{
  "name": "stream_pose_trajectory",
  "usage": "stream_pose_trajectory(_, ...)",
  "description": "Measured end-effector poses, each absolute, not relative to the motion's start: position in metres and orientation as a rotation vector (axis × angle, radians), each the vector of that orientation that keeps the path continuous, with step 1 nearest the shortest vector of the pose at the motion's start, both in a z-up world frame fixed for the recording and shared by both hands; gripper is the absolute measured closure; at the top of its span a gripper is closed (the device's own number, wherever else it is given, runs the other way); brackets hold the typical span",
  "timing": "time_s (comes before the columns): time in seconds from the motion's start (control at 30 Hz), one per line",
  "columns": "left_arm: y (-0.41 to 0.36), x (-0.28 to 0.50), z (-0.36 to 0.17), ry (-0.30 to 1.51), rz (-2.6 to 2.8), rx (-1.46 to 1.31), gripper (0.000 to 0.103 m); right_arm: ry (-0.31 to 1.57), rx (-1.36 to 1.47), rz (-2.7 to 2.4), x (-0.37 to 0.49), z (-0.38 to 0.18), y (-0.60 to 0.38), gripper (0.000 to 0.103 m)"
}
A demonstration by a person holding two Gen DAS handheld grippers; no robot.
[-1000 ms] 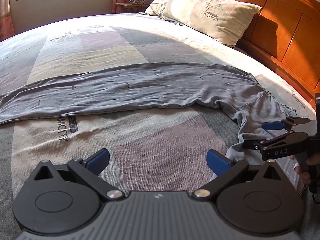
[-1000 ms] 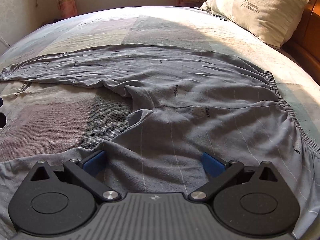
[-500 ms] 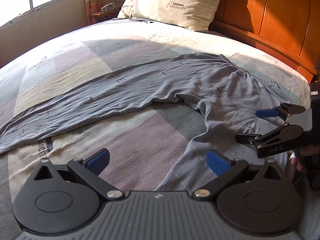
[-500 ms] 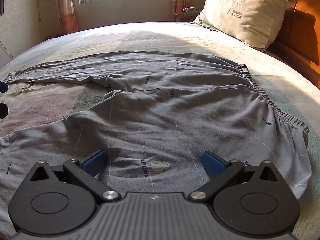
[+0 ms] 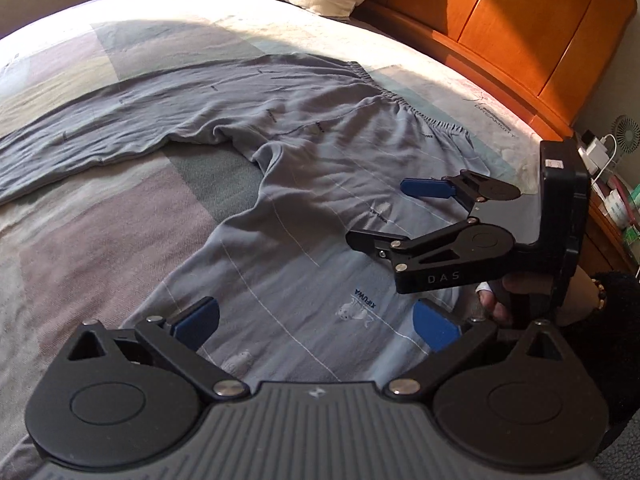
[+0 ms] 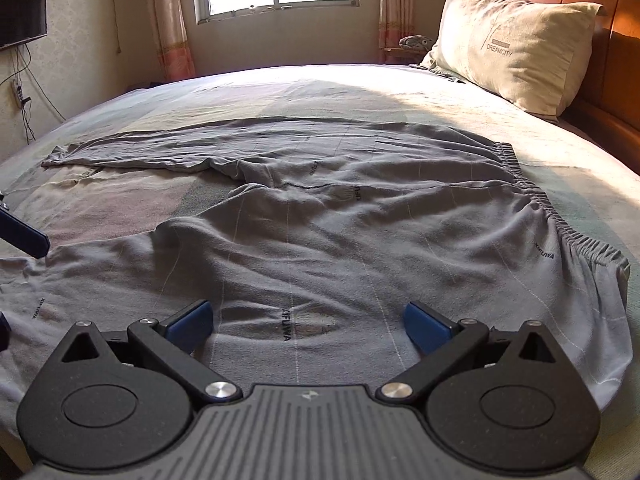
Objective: Fold clothes
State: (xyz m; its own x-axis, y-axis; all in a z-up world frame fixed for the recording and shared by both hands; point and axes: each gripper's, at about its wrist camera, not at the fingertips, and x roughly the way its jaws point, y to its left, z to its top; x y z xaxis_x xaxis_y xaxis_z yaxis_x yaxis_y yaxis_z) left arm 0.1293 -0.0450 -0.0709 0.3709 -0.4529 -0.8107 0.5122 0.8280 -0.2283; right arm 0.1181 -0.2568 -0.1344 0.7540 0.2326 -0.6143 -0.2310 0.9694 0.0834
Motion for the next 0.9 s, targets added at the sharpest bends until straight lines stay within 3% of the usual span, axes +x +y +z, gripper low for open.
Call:
stream_pose_trajectory(0.27,-0.049,0.135,-0.090,1.062,-0.586,0.065,0.001,0.667,0.154,0.310,0.117,-0.131,-0.280,0.000)
stream_pose_trajectory(0.6,-0.040,0.123,-0.092,0.949,-0.552,-0.030,0.001,0.677,0.212,0.343,0.116,-0.127,-0.290,0.000)
stream_pose_trajectory(0.9,-0.051,0.125,-0.067,0.844,-0.556,0.063,0.001,0.665,0.311,0.268,0.115,-0.110,-0.317,0.000)
